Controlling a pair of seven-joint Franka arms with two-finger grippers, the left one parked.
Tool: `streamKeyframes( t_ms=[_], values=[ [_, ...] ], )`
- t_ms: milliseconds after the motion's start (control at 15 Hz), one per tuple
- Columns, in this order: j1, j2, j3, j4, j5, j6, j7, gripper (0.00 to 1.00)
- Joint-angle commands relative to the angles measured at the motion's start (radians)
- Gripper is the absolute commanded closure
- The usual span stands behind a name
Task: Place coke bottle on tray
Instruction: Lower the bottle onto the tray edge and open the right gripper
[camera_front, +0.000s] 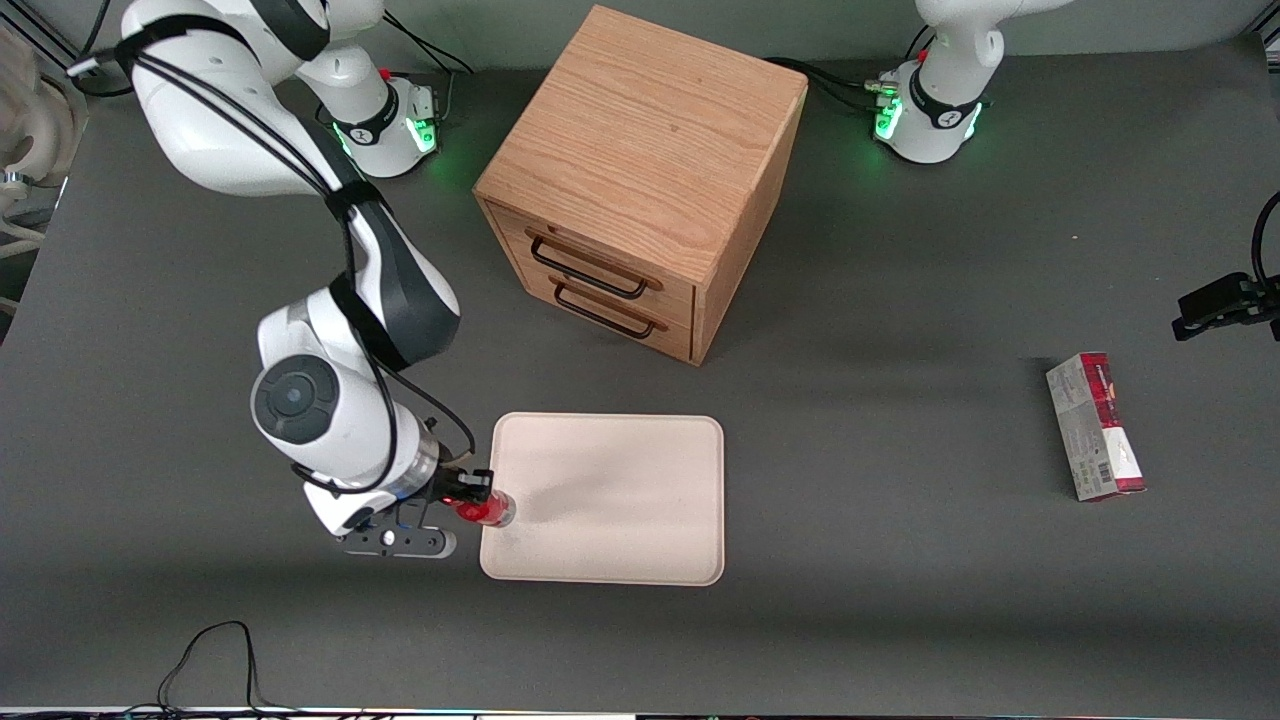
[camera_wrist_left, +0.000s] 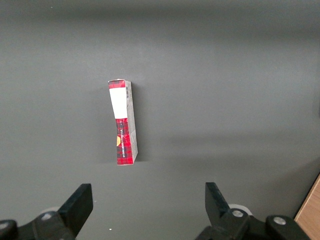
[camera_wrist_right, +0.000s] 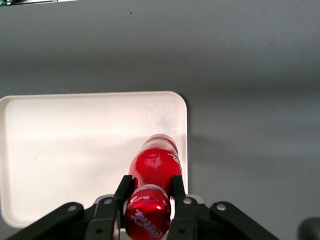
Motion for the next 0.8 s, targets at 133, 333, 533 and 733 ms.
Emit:
streamKeyframes(
  t_ms=[133, 333, 533, 733],
  values=[
    [0.006, 0.039, 0.004, -0.025, -0.034, 0.104, 0.025, 1.0],
    [0.006, 0.055, 0.004, -0.04, -0.071, 0.138, 0.029, 1.0],
    [0.008, 0.055, 0.004, -0.049, -0.073, 0.168, 0.034, 0.06],
    [0.013, 0.055, 0.004, -0.071, -0.073, 0.245, 0.084, 0.0]
  ],
)
